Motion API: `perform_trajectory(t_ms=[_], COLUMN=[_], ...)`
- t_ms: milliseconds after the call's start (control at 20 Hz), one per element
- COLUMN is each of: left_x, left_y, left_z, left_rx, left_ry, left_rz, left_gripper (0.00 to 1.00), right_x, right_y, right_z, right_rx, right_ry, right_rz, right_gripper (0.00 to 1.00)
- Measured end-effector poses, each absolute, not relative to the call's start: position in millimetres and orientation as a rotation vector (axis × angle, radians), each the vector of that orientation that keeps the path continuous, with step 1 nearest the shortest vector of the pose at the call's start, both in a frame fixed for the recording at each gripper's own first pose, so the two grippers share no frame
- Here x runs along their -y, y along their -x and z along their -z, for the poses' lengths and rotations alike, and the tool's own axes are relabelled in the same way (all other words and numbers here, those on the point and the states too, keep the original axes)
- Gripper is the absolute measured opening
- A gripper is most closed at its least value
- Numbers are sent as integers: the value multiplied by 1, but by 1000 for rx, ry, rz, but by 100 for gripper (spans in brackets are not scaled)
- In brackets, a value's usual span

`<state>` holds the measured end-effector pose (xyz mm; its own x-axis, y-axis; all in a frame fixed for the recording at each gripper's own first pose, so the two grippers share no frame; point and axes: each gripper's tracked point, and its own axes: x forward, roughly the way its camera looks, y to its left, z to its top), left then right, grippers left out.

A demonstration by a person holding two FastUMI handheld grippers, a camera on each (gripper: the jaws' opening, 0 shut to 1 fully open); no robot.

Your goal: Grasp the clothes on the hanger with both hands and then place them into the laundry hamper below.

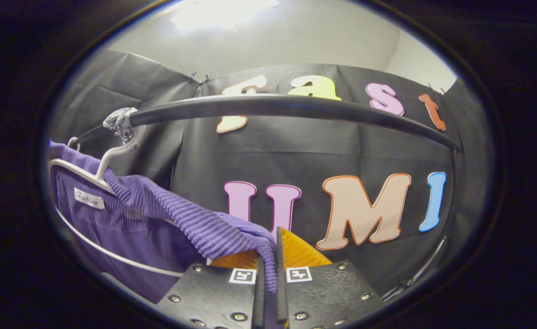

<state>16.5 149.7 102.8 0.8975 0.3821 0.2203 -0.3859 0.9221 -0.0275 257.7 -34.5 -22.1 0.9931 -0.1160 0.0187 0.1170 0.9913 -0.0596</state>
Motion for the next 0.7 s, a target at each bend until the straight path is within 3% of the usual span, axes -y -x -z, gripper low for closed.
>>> perform_trajectory(t_ms=[150,200,250,550,700], left_x=[-157,-159,-162,-174,-175], left_y=[-19,-21,-22,-29,-34], left_z=[-90,-86,-81,-50,-26], left_rx=[203,197,189,147,98], left_ry=[-29,-38,-49,-81,-107], left_rz=[-408,-411,-418,-437,-438], left_gripper=[0,1,2,0,0], right_x=[34,33,34,37,37], right_y=[-263,-265,-264,-271,-274], right_z=[19,19,20,21,24], right_rx=[22,23,23,18,13], right_ry=[57,58,57,54,65], right_rz=[113,113,114,117,118], right_gripper=[10,6,10,6,10])
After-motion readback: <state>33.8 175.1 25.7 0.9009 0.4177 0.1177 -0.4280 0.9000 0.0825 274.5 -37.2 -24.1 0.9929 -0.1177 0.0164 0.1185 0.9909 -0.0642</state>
